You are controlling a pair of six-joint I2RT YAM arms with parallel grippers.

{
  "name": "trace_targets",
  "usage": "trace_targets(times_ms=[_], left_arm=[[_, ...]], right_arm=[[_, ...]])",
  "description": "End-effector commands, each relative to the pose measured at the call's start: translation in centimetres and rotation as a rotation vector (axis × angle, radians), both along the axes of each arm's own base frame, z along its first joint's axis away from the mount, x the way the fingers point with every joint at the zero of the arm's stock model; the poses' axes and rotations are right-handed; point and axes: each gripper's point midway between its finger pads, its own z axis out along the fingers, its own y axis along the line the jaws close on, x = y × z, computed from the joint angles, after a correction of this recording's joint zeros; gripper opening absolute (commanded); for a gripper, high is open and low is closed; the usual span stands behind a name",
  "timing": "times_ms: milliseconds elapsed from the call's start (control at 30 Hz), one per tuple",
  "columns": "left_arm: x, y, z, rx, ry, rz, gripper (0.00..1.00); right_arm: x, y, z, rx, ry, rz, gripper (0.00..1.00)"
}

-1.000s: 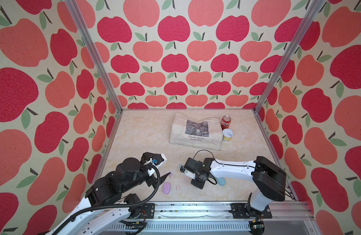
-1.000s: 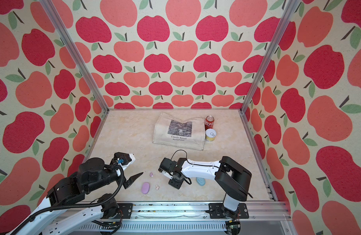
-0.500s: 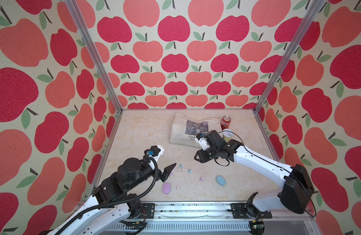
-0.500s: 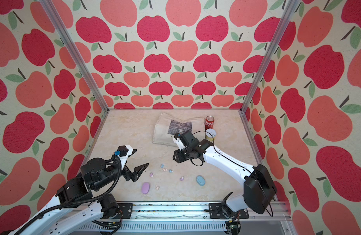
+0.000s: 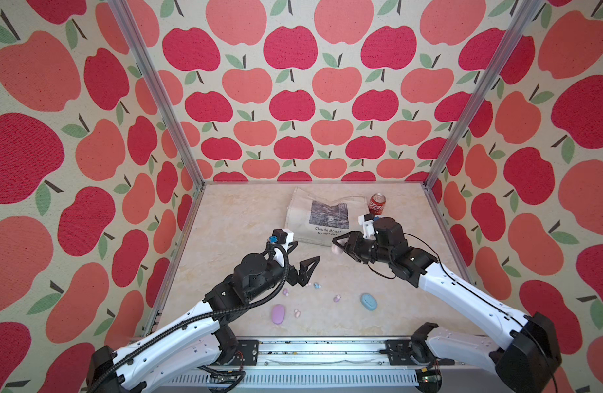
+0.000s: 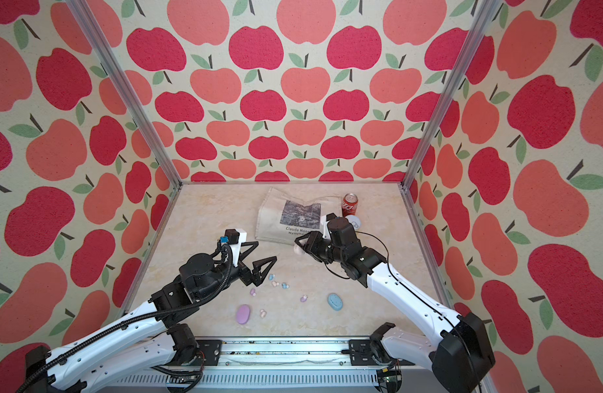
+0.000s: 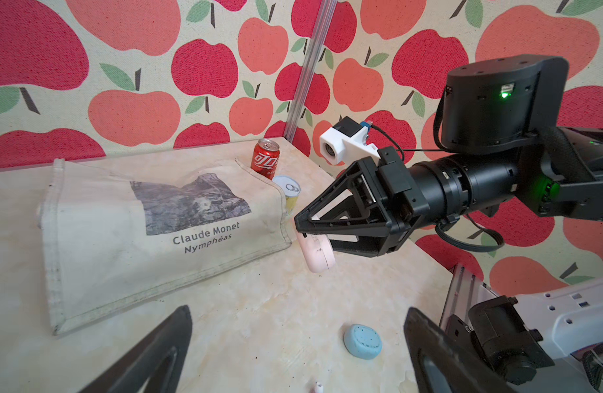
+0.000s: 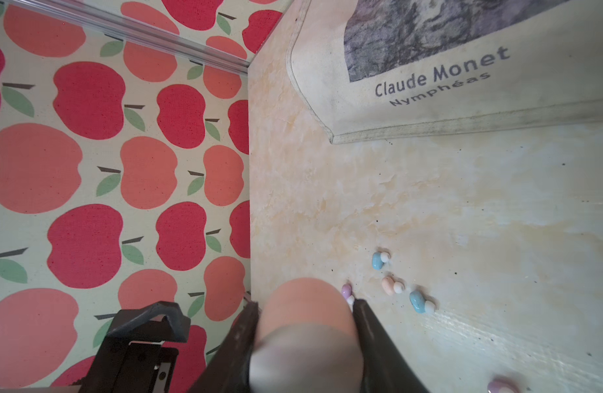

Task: Insert wireless bluetooth earbuds into charging case
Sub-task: Pick up the charging case from the bottom-center of the table, then pass the charging case.

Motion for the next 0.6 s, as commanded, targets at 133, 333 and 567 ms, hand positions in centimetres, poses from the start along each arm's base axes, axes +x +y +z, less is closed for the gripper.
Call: trace_targets(times_ms=[133,333,567], left_arm=[[1.1,-3.9,1.3,-0.104,-0.04,-0.061,0.99],[2.0,-6.2,0.9,-0.115,-0.033,-0.088,0.99],[2.5,-7.9,1.0,-0.144,-0.032,-0.105,0.99]], right_arm=[[-0.5,-0.3,3.6,0.167,0.015,-0.052,0.21],[-0.8,-0.2,4.6,0.195,0.014,-0.043,0.21],[-1.1,-0.5,4.8,0.217,0.014,-0.048,0.21]])
